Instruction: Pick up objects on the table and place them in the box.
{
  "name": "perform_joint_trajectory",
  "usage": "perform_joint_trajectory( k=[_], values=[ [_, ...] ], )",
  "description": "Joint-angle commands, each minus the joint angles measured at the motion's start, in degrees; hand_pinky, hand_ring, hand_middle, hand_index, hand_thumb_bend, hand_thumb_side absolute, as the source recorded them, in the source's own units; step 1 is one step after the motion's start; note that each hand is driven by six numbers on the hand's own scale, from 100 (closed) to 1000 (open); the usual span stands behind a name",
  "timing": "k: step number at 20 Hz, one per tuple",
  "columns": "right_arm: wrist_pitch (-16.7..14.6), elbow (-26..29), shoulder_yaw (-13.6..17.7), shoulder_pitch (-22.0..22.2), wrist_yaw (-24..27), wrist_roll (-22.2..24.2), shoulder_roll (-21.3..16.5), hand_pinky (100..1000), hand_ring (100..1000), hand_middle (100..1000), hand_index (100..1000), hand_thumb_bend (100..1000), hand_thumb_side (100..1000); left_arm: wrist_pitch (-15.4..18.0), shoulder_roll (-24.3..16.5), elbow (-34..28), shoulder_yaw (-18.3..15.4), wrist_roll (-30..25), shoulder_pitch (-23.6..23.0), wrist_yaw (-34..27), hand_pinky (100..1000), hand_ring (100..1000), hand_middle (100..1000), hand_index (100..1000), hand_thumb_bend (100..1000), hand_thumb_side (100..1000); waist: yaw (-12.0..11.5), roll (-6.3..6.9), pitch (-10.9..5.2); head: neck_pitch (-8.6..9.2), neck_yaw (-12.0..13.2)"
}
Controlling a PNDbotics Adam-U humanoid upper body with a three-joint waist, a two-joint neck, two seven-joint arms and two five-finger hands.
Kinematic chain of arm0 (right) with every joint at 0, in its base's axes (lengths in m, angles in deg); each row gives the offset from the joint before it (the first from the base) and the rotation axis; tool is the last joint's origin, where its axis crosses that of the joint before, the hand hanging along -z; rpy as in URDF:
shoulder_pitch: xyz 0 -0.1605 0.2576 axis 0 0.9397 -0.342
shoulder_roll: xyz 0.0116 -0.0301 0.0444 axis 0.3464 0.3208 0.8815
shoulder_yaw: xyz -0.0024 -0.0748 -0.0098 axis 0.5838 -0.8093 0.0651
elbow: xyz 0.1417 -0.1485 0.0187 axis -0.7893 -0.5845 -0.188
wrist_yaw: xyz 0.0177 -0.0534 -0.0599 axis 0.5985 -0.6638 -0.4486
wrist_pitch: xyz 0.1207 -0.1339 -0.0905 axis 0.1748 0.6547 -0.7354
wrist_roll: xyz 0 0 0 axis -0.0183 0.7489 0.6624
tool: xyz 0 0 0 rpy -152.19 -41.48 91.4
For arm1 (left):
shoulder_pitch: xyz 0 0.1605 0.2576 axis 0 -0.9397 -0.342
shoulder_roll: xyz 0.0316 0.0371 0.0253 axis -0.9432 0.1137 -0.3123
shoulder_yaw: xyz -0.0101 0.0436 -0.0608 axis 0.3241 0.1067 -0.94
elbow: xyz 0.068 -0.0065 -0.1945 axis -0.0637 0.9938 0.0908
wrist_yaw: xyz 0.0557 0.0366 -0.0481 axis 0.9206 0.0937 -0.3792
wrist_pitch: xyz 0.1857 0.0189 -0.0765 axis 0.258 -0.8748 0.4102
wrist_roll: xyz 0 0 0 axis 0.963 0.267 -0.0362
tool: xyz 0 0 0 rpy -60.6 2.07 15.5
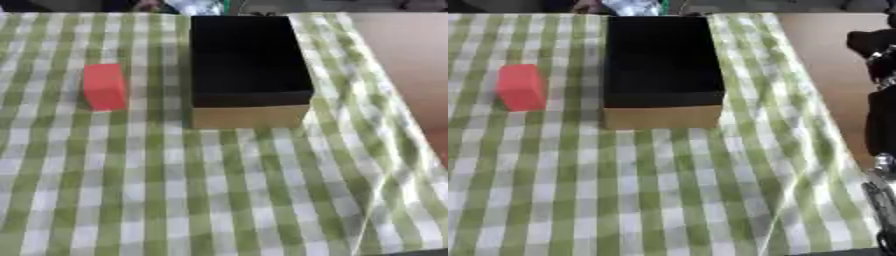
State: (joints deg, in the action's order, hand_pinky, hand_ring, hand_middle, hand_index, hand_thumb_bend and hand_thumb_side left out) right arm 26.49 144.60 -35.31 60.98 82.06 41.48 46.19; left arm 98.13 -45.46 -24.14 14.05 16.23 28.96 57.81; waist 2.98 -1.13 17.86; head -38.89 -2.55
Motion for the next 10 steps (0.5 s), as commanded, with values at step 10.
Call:
perform_joint_trajectory(
  k=[10],
  values=[
    [1.19, 0.98, -0.42, -0.61, -0.14, 0.7, -0.33, 815, 738, 613, 811, 100, 860, 4.7, 4.99, 6.97, 2.57, -7.3, 7.54, 12.44, 763, 883, 900, 1000, 894, 923, 0.25, 1.11, -1.11, 1.24, 2.23]
  ],
)
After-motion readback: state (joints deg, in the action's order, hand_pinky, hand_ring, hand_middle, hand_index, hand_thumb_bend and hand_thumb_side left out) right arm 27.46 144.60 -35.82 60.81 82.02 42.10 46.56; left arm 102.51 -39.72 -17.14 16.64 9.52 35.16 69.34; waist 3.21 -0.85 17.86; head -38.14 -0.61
